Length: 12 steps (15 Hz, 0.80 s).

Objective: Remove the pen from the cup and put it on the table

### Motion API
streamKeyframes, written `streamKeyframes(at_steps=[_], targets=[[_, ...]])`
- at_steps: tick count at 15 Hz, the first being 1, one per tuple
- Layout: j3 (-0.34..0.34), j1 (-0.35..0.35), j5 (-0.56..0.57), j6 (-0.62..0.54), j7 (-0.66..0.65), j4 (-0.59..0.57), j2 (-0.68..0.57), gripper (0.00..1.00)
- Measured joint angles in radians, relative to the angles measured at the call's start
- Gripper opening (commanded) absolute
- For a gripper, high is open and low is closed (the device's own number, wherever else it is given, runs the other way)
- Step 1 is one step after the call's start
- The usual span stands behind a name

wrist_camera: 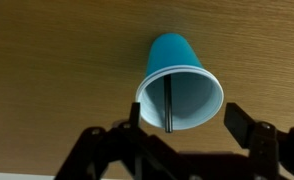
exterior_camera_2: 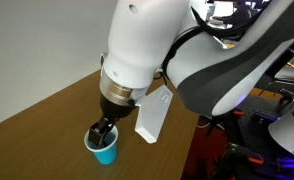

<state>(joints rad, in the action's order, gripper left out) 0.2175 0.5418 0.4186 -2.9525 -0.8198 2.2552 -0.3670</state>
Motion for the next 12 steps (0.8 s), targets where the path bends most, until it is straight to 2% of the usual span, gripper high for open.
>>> streamKeyframes(at_steps=[3,8,12], targets=[[-0.037,-0.037,-0.03,-0.051,0.021,0.0,-0.023,0.5],[-0.124,-0.123,-0.056,-0.094,0.069,-0.012,-0.062,0.52],[-0.136,-0.137,-0.05,-0.101,0.076,-0.03,-0.082,0.5]])
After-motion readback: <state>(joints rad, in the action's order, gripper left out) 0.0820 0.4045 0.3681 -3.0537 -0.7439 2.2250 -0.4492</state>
